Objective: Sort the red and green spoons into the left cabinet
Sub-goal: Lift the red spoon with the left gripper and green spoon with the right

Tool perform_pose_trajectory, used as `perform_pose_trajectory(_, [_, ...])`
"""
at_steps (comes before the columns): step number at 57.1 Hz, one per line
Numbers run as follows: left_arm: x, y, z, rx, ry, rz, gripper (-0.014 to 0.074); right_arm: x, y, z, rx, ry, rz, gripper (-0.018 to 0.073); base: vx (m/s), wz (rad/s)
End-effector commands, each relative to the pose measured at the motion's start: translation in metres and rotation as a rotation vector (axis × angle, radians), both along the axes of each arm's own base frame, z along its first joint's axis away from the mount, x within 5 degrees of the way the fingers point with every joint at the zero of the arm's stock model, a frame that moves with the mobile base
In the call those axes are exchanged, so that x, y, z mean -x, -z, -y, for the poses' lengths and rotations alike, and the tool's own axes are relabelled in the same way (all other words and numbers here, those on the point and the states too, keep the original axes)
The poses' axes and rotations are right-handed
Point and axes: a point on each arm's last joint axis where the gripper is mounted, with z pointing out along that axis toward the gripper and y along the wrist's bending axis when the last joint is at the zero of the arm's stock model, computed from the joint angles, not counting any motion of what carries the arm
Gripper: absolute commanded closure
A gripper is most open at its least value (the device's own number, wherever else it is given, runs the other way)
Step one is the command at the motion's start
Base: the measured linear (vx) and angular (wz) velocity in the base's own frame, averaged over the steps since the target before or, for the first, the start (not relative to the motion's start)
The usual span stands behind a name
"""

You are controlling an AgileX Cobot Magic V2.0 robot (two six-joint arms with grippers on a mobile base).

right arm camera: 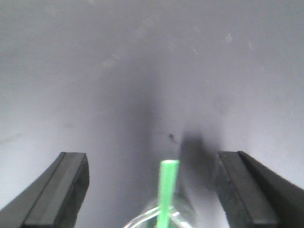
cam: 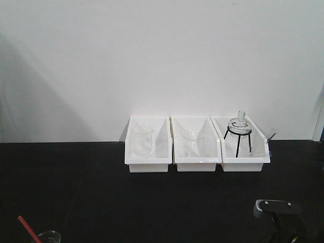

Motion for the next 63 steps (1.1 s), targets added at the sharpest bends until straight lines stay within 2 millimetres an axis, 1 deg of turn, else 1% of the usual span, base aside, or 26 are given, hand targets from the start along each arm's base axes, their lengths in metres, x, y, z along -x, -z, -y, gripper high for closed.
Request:
perform_pose_trajectory(1, [-0.002, -0.019, 0.000, 0.018, -0.012, 0.104, 0.0010, -0.010, -0.015, 0.000, -0.009, 0.022, 0.101, 0.0031, 0.00, 0.00])
perform_pose_trajectory(7, [-0.002, -0.019, 0.000, 0.018, -0.012, 0.104, 0.0010, -0.010, -0.014, 0.000, -0.015, 0.032, 0.092, 0.0124, 0.00, 0.00])
perform_pose_trajectory(10, [-0.002, -0.019, 0.000, 0.018, -0.012, 0.104, 0.0010, -0.010, -0.015, 0.000, -0.018, 0.036, 0.093, 0.0202, 0.00, 0.00])
perform_pose_trajectory(13, [-0.002, -0.019, 0.000, 0.018, -0.012, 0.104, 0.0010, -0.010, -0.015, 0.000, -0.018, 0.037, 0.093, 0.0312, 0.00, 0.00])
perform_pose_trajectory(21, [-0.002, -0.019, 0.000, 0.018, -0.011, 0.097, 0.0010, -0.010, -0.015, 0.001, 0.003, 0.018, 0.100, 0.0570, 0.00, 0.00])
perform_pose_trajectory(32, [-0.001, -0.017, 0.000, 0.017, -0.009, 0.078, 0.0010, -0.010, -0.020, 0.002, 0.039, -0.015, 0.130, 0.0564, 0.00, 0.00])
perform_pose_trajectory(41, [-0.001, -0.017, 0.000, 0.022, -0.009, 0.075, 0.0010, -0.007, -0.035, 0.004, 0.053, -0.031, 0.203, 0.0564, 0.00, 0.00])
perform_pose_trajectory(55, [0.000, -0.016, 0.002, 0.082, -0.014, 0.057, 0.0010, 0.009, -0.079, 0.008, 0.030, -0.024, 0.385, 0.0564, 0.00, 0.00])
perform_pose_trajectory(63, [-0.003, -0.012, 0.004, 0.144, -0.026, 0.022, 0.0010, 0.026, -0.110, 0.012, 0.009, -0.019, 0.510, 0.0564, 0.00, 0.00])
